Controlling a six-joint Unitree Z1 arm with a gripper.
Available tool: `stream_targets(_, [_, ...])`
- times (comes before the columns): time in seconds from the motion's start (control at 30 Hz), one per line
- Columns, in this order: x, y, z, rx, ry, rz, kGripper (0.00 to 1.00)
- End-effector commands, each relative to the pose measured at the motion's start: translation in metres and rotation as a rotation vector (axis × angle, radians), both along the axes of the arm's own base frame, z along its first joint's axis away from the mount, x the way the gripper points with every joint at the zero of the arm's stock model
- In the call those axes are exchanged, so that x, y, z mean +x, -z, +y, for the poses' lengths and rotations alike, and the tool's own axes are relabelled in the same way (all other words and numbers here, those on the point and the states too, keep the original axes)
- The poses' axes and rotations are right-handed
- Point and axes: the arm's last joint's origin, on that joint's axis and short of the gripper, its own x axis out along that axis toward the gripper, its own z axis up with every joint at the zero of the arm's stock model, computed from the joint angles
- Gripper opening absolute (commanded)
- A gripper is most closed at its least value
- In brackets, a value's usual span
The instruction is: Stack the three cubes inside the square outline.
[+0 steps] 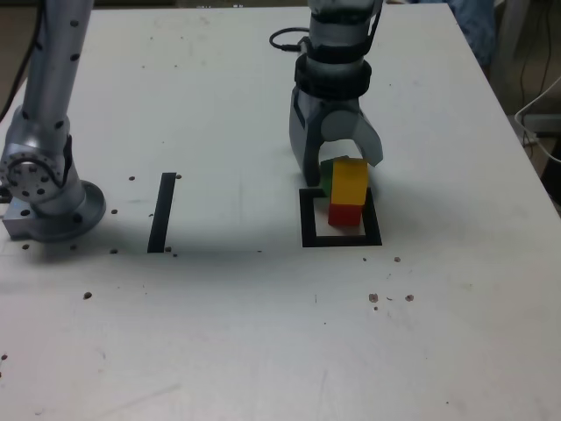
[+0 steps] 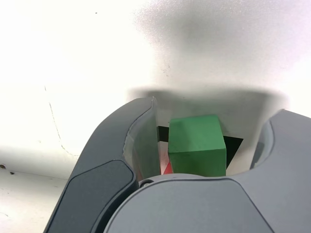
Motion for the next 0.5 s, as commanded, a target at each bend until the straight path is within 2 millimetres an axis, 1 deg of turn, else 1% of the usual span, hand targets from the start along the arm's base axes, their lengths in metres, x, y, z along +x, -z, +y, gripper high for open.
stream_targets(0.0, [0.0011, 0.0020, -0.0006, -0.003, -0.001, 0.007, 0.50])
stream_targets(0.1, [0.0016, 0.0028, -0.0008, -0.007, -0.002, 0.006, 0.43])
stream_targets(0.27, [0.0014, 0.0029, -0.0009, -0.009, -0.001, 0.003, 0.37])
stream_targets(0.4, [0.0012, 0.0027, -0.0009, -0.007, 0.003, -0.001, 0.28])
stream_targets(0.47, [0.0010, 0.0020, -0.0008, -0.006, 0.006, -0.004, 0.26])
